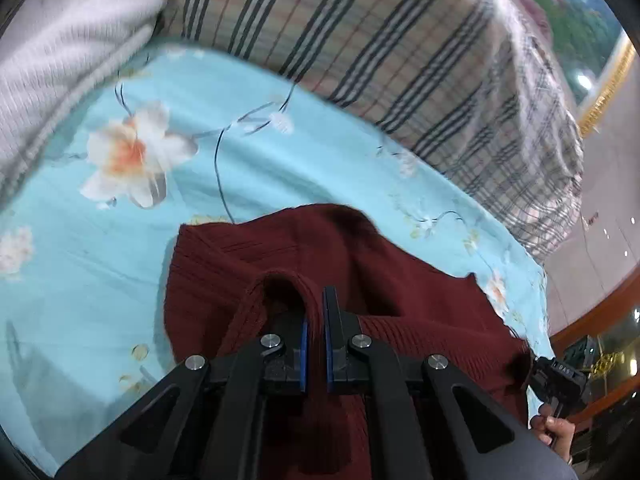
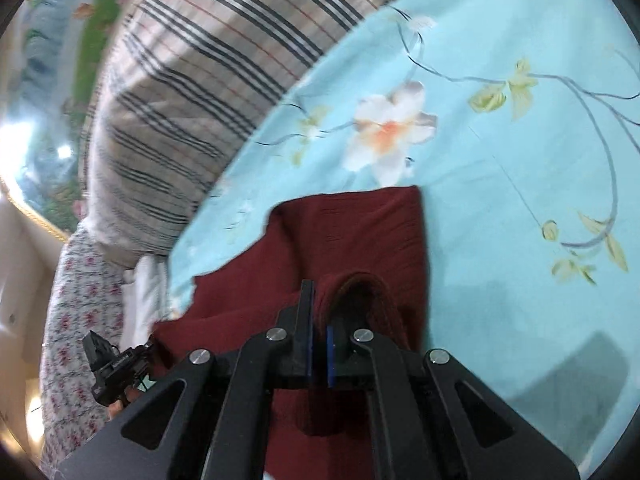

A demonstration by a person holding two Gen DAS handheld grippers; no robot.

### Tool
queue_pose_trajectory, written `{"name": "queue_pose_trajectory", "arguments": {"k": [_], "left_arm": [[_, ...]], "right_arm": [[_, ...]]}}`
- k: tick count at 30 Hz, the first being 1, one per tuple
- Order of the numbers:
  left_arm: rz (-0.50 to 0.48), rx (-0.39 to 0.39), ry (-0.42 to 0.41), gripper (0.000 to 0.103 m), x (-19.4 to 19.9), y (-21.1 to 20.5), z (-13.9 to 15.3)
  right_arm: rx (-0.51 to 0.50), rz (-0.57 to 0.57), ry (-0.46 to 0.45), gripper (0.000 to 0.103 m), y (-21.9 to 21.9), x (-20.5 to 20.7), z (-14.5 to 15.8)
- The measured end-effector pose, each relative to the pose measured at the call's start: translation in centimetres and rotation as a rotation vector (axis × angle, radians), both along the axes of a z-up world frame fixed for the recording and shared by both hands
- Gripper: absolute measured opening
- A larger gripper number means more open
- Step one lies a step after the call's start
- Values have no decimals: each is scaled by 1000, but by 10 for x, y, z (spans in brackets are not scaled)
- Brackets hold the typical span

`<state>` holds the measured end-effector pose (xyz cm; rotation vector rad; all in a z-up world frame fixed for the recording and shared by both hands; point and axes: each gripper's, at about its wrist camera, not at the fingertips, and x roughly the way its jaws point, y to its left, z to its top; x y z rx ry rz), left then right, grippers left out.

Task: Fold large clothes

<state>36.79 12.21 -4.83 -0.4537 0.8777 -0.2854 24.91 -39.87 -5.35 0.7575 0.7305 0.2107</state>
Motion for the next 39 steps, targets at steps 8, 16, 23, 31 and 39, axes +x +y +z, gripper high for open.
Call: {"name": "queue_pose_trajectory", "arguments": {"k": [8, 16, 23, 31, 39], "left_arm": [[-22, 16, 39, 11, -1, 1, -24], [-132, -54, 3, 25, -72, -20, 0], [-298, 10, 13, 25, -69, -93, -8], [-142, 24, 30, 13, 13, -51, -15], [34, 13, 76, 16, 32, -2, -26]], "right_arm": [[-6, 9, 46, 7, 1, 11, -16], [-45, 2, -72, 11, 14, -40, 22], [-214, 265, -3, 11, 93, -21, 8], [-257, 79, 78, 11, 51, 35, 0], [-174, -40, 85, 11, 24, 33, 1]]}}
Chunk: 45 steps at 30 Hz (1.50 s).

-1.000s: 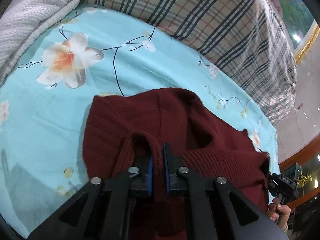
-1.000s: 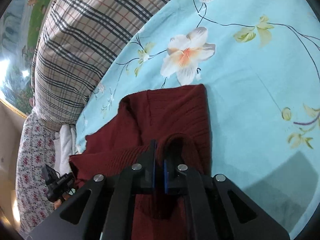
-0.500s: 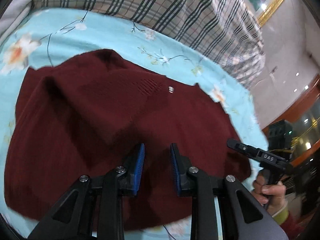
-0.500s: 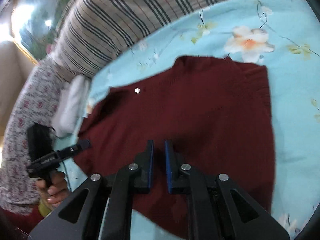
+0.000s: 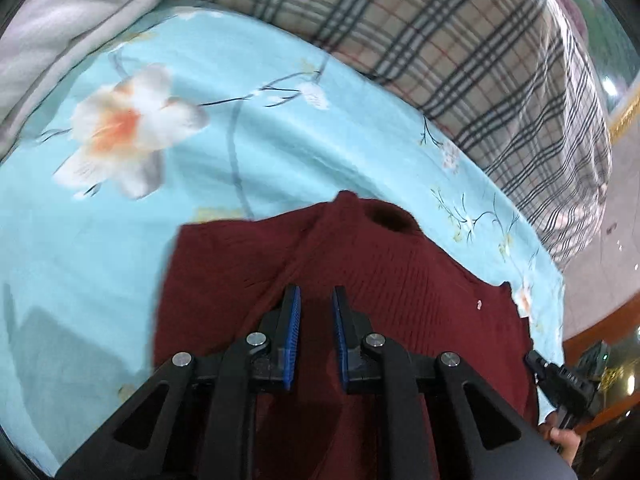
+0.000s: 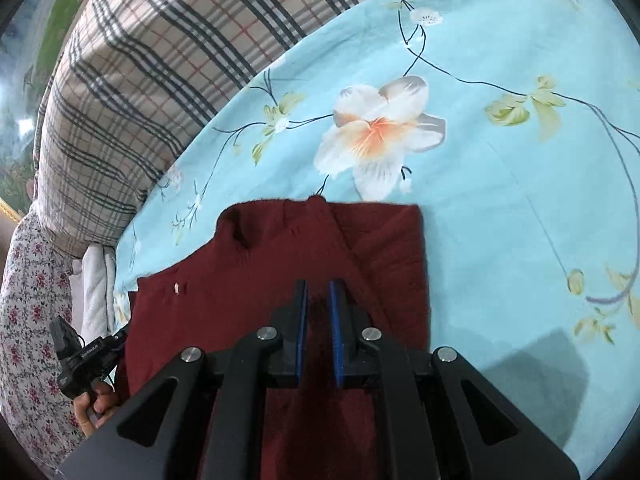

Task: Fold large clothes

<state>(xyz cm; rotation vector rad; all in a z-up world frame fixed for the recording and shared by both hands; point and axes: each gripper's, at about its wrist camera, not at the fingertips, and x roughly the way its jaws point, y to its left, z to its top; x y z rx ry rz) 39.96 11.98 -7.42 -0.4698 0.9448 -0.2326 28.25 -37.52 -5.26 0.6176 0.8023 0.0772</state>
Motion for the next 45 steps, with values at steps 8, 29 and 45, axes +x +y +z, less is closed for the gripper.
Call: {"name": "queue_pose_trajectory", "arguments": {"k": [8, 29, 45], "left_arm": [[-13, -48, -22, 26, -83, 8, 24], [-34, -56, 72, 65, -221, 7, 5], [128, -157, 92, 72, -171, 12, -19]], "right_arm": [[-98, 56, -11, 11, 35, -38, 21], [-365, 90, 3, 58, 108, -134, 38], [-177, 195, -60, 24, 119, -118, 40]]}}
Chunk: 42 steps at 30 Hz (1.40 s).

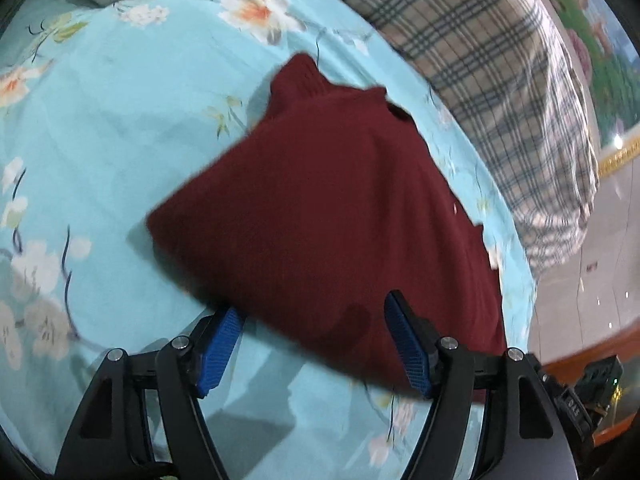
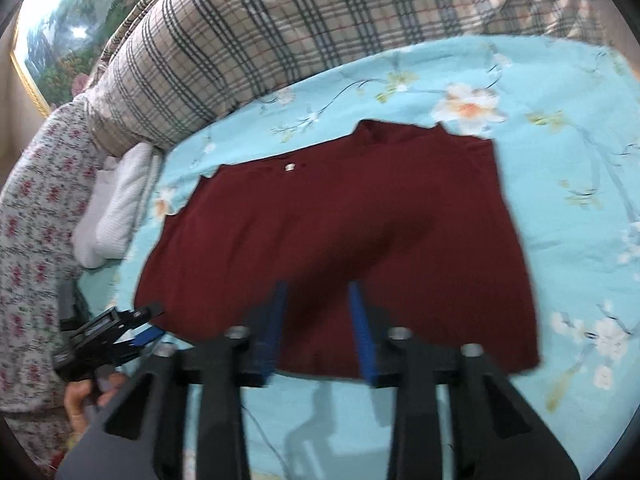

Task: Fold large clothes
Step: 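Grasp the sweater edge with both grippers and lift it up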

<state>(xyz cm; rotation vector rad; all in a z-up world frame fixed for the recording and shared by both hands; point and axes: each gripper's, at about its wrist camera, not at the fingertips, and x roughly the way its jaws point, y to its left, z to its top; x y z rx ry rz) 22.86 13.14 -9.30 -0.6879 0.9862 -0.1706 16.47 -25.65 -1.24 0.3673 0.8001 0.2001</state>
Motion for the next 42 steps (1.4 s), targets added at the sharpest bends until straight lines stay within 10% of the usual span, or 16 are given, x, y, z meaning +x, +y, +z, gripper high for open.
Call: {"name": "queue_pose_trajectory", "arguments": {"k": [3, 8, 23, 26, 31, 32, 34, 42], "left_arm": [[37, 13, -14, 67, 11, 0, -1], [46, -10, -17, 18, 26, 6, -6], [-207, 20, -304, 11, 26, -80, 105], [-311, 26, -354, 11, 20, -124, 119], [-502, 86, -339, 11, 13, -211, 92], [-535, 126, -314, 11, 14, -228, 79], [-570, 165, -270, 11, 14, -249, 56], [-559, 192, -283, 11, 11, -250, 52]], "right_arm": [[38, 40, 6, 12, 10, 17, -3], [90, 126, 41, 9, 37, 59, -12], [146, 231, 164, 0, 60, 122, -59], [305, 217, 186, 0, 33, 119, -58], [775, 60, 115, 15, -72, 95, -68], [842, 42, 116, 33, -87, 95, -73], [860, 33, 116, 56, -98, 96, -73], [763, 69, 161, 56, -93, 107, -66]]}}
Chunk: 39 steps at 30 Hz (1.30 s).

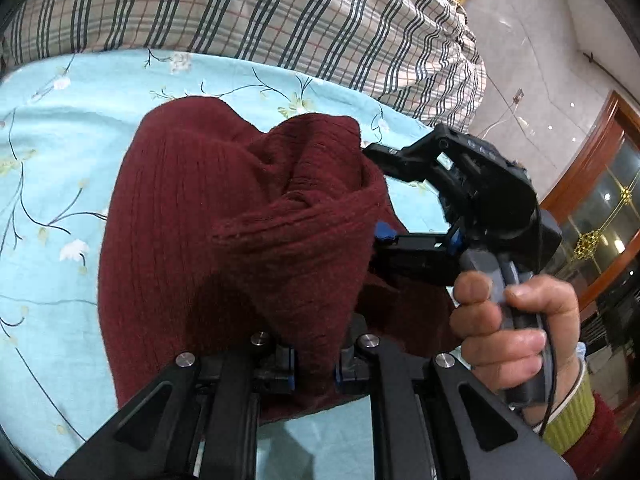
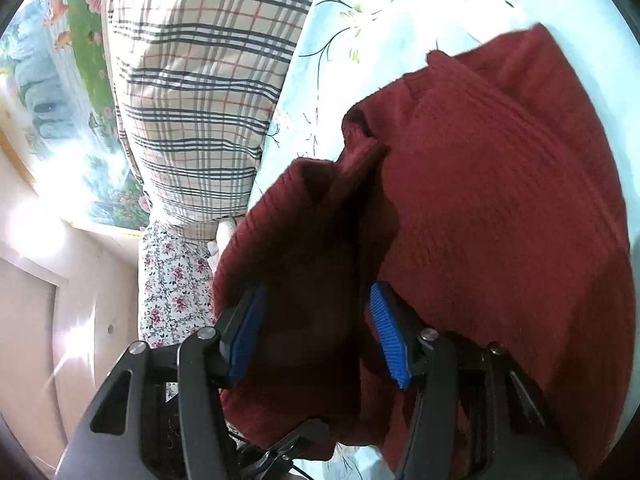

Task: Fold large clothes
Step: 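Grasp the sweater edge with both grippers and lift it up, then fold the held sweater half over onto itself with both grippers and release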

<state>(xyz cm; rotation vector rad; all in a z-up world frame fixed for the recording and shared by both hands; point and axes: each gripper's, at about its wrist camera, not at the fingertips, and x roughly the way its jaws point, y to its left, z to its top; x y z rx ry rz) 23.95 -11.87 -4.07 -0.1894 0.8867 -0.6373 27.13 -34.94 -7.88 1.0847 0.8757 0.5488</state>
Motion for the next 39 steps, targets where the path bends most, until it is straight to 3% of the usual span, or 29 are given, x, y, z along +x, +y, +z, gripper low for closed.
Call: {"name": "queue_pose_trajectory", "arguments": {"k": [3, 5, 6, 9, 11, 13, 14, 20, 23, 27, 31, 34, 39], "left_arm": [[18, -7, 22, 11, 3, 3, 1], [20, -1, 16, 11, 0, 6, -1], [20, 13, 9, 11, -2, 3, -1], [19, 45, -17, 11, -10, -2, 0], [17, 63, -36, 11, -14, -4, 5], [12, 71, -52, 11, -15, -5, 11], [15, 79, -62, 11, -15, -6, 15], [-34, -1, -139, 11, -17, -22, 55], [-88, 10, -146, 12, -22, -50, 49], [-131, 103, -71, 12, -20, -83, -4], [-137, 86, -18, 12, -19, -82, -23], [-154, 82, -28, 12, -19, -80, -24], [-166, 70, 14, 20, -17, -68, -25]], "right_arm": [[70, -61, -17, 56, -18, -7, 3], [106, -75, -31, 68, -24, -16, 4], [70, -75, -25, 74, -25, -18, 6], [-47, -25, 1, 74, -9, -8, 12], [-152, 3, 14, 59, 5, 2, 17], [-209, 54, 19, 27, 22, 16, 23], [-219, 70, 19, 20, 27, 20, 24], [-306, 76, -165, 16, 17, 10, 83], [-370, 27, -240, 16, -10, -9, 102], [-435, -10, -134, 16, -37, -7, 59], [-467, -21, -31, 16, -51, -7, 13], [-434, -29, -66, 16, -56, -10, 19], [-540, -13, -69, 17, -42, -3, 22]]}}
